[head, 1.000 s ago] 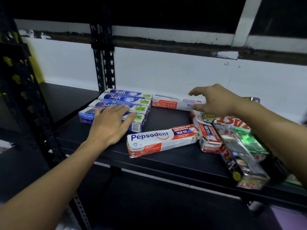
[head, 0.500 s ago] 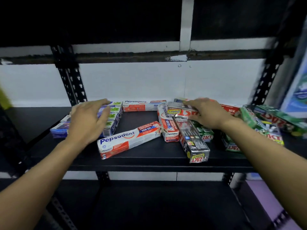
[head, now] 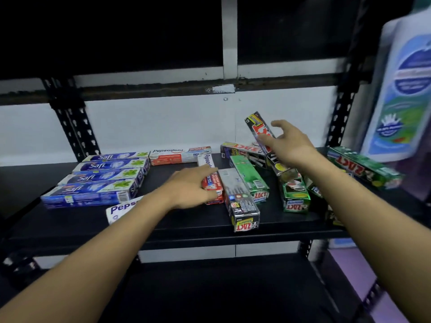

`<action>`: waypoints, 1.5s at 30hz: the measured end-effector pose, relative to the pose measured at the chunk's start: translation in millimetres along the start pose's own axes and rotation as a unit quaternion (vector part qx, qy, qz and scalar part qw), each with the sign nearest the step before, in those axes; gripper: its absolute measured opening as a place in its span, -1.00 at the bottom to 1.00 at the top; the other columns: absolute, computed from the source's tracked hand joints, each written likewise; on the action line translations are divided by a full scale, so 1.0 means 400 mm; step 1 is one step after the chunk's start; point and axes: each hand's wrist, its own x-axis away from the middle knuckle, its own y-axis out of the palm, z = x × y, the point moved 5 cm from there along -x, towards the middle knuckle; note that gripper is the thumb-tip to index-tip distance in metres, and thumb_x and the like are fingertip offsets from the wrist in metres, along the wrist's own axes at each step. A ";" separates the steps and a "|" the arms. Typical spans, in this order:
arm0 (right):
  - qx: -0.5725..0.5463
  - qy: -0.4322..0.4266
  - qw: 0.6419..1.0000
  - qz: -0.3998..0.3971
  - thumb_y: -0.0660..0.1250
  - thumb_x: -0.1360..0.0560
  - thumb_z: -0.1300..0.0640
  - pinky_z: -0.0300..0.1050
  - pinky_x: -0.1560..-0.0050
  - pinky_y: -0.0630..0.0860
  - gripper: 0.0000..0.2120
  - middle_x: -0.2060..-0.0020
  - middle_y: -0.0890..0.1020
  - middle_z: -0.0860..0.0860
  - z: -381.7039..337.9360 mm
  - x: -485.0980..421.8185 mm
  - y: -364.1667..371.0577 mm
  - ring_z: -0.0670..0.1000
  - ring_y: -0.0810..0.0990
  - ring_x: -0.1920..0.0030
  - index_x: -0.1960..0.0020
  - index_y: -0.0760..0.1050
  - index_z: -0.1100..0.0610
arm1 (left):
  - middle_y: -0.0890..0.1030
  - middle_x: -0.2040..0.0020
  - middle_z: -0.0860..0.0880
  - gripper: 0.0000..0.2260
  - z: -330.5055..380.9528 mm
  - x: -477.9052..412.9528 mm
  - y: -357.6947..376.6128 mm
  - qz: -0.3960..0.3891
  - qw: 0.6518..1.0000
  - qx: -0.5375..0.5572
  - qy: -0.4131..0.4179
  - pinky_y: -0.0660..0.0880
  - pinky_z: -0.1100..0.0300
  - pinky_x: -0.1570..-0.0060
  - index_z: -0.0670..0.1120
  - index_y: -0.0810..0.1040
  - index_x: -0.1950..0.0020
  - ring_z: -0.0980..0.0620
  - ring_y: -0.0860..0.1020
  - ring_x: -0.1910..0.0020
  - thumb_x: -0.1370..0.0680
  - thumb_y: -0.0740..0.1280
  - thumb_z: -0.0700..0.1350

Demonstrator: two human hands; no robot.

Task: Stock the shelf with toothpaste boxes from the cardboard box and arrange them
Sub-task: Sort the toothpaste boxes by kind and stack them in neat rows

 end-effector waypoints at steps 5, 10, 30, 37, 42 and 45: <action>0.056 0.095 0.992 -0.064 0.26 -0.57 -0.08 -0.09 0.21 0.39 -0.40 -0.14 0.54 0.10 0.063 0.018 0.030 0.01 0.51 0.17 -0.50 0.18 0.16 | 0.09 -0.60 0.13 -0.25 0.008 -0.004 0.025 -0.035 0.998 -0.054 0.011 0.15 0.15 -0.47 0.19 0.10 -0.59 -0.01 0.16 -0.55 -0.49 0.41 0.17; 0.125 0.079 0.980 -0.133 0.21 -0.60 0.03 -0.17 0.35 0.34 -0.48 0.11 0.56 0.06 0.014 0.045 0.020 0.02 0.54 0.20 -0.46 0.18 0.23 | 0.12 -0.59 0.14 -0.28 -0.013 -0.007 0.022 -0.032 0.999 -0.036 0.023 0.20 0.05 -0.48 0.23 0.15 -0.57 0.02 0.22 -0.53 -0.49 0.40 0.22; 0.149 -0.154 0.976 0.034 0.04 -0.65 -0.14 0.04 0.01 0.44 -0.57 -0.01 0.66 0.05 0.067 0.264 0.069 0.14 0.61 -0.03 -0.47 0.25 -0.02 | 0.14 -0.57 0.19 -0.36 -0.013 0.006 0.041 0.022 0.998 -0.003 0.055 0.14 0.05 -0.51 0.22 0.20 -0.55 0.13 0.07 -0.57 -0.53 0.37 0.19; 0.174 -0.144 0.971 0.073 -0.03 -0.66 -0.18 0.14 -0.20 0.37 -0.57 0.37 0.48 -0.12 0.077 0.250 0.083 0.17 0.63 0.04 -0.46 0.25 -0.05 | 0.19 -0.55 0.18 -0.39 -0.016 0.013 0.035 0.035 0.996 0.041 0.067 0.13 0.08 -0.52 0.19 0.24 -0.55 0.16 0.08 -0.56 -0.54 0.37 0.16; 0.175 -0.156 0.968 0.084 -0.02 -0.65 -0.18 0.09 -0.01 0.43 -0.58 0.51 0.35 -0.16 0.083 0.255 0.071 0.21 0.62 0.15 -0.41 0.32 -0.03 | 0.19 -0.55 0.18 -0.39 -0.015 0.018 0.035 0.036 0.995 0.047 0.075 0.12 0.10 -0.52 0.18 0.25 -0.55 0.17 0.08 -0.56 -0.54 0.38 0.14; 0.180 -0.166 0.964 0.106 -0.02 -0.65 -0.19 0.04 0.11 0.40 -0.60 0.47 0.37 -0.15 0.086 0.268 0.071 0.21 0.61 0.20 -0.36 0.34 -0.04 | 0.23 -0.54 0.18 -0.38 -0.019 0.018 0.034 0.031 0.995 0.057 0.076 0.11 0.12 -0.53 0.17 0.30 -0.53 0.18 0.09 -0.55 -0.51 0.43 0.12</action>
